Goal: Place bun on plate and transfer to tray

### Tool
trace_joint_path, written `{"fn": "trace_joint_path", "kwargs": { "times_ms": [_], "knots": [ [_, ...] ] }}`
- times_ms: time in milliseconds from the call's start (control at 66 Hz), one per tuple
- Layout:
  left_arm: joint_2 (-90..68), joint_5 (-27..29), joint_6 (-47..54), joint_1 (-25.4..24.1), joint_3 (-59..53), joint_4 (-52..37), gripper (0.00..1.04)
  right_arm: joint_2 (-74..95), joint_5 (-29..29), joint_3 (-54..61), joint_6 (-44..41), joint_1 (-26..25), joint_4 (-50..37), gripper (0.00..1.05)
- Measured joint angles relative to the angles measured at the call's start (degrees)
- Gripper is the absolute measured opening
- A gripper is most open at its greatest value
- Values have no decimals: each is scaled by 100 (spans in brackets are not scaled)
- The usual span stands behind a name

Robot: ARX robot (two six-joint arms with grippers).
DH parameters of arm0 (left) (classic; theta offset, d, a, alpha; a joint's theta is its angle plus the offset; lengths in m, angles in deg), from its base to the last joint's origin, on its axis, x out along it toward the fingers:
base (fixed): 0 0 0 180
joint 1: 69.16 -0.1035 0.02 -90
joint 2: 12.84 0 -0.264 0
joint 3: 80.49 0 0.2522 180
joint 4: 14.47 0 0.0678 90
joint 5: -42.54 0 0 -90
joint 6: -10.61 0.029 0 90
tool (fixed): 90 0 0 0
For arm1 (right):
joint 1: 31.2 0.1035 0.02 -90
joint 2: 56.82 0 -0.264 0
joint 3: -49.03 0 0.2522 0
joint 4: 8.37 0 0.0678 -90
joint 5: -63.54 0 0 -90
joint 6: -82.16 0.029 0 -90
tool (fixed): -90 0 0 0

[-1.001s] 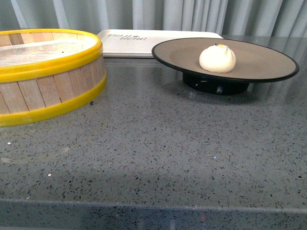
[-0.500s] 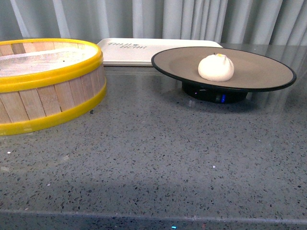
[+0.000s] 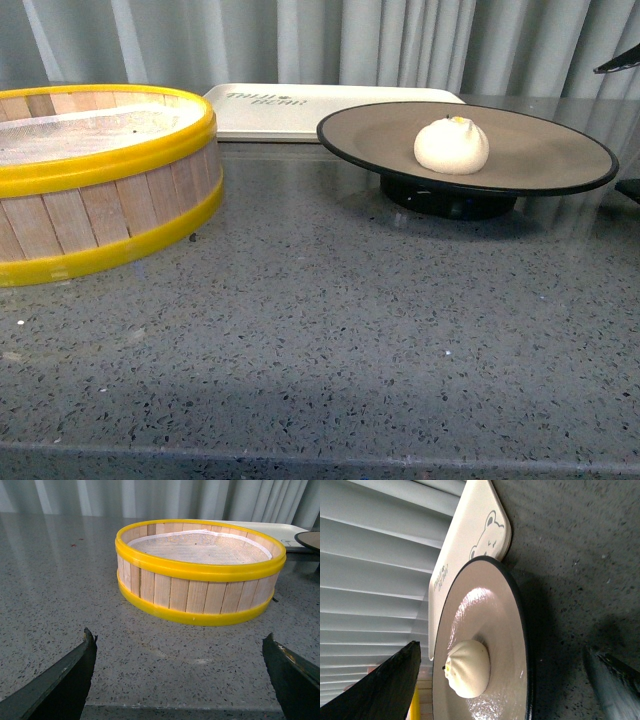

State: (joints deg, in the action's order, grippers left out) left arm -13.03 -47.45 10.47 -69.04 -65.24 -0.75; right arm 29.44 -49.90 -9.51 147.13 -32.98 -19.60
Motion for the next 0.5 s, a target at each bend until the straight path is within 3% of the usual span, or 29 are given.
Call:
{"fn": "trace_joint_path", "kwargs": {
  "times_ms": [500],
  "knots": [
    [-2,-2,0,0,0,0,98,831,-424,-581,798,374,-199,96]
  ]
}}
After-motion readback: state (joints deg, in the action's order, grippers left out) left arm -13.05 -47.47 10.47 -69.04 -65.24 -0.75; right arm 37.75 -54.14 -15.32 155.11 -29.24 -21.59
